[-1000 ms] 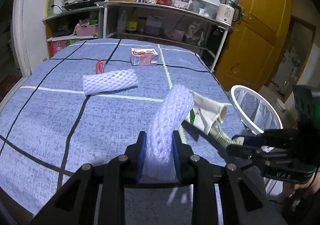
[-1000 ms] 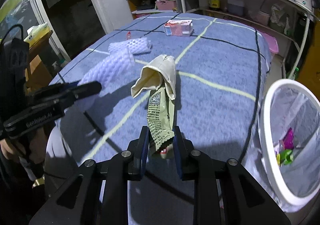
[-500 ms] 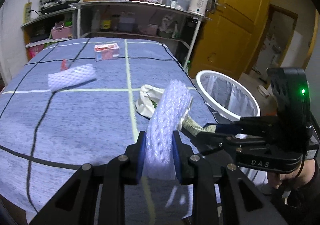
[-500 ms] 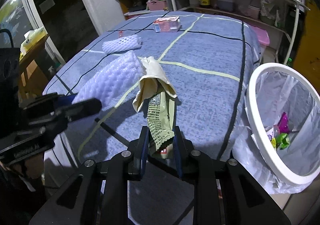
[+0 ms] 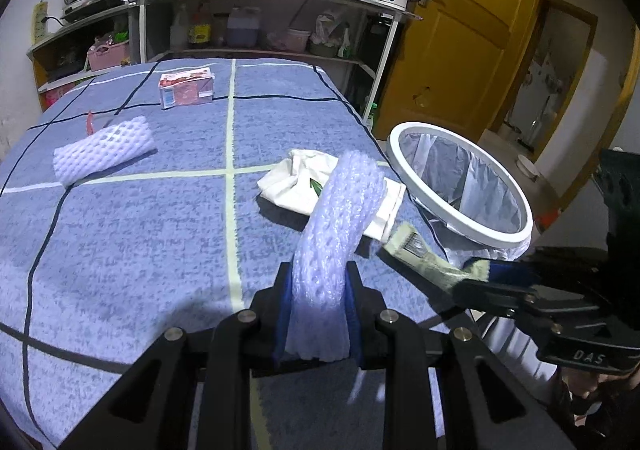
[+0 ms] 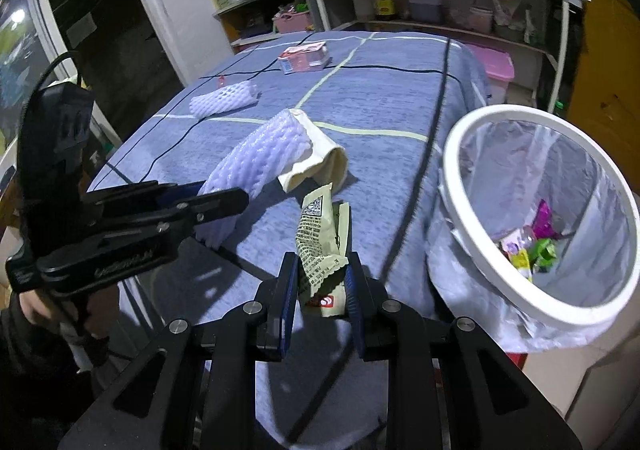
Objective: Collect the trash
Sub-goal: 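Lift the foam sleeve and green wrapper off the table with both grippers, then carry foam sleeve and green wrapper over the bin and open both grippers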
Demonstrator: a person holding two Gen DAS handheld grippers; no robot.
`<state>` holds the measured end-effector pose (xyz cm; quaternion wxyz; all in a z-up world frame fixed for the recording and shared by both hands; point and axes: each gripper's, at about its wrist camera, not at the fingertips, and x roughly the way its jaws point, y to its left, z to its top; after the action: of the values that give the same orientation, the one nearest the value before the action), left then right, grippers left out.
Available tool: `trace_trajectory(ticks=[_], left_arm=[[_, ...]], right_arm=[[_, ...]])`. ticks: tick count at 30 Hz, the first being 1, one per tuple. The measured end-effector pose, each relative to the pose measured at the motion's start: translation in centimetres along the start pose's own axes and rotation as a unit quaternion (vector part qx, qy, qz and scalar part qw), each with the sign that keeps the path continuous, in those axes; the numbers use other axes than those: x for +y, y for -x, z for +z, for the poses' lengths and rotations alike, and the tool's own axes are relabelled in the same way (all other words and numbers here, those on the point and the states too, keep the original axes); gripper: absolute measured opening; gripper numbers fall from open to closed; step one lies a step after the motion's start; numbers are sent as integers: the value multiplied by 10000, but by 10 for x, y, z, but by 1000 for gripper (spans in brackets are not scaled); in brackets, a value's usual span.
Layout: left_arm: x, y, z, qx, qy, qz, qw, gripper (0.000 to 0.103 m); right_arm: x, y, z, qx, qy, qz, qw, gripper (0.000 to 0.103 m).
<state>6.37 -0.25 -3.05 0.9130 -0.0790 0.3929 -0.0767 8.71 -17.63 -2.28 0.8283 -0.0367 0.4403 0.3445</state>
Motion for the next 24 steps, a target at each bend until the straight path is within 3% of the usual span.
trace_trajectory(ticks=[14, 24], left_arm=[[-11, 34, 14, -383, 42, -100, 9992, 25], [-32, 25, 27, -389, -108, -260, 9988, 25]], right_arm=[[-19, 37, 3, -503, -253, -133, 9983, 24], [-39, 55, 5, -751, -460, -302, 9957, 24]])
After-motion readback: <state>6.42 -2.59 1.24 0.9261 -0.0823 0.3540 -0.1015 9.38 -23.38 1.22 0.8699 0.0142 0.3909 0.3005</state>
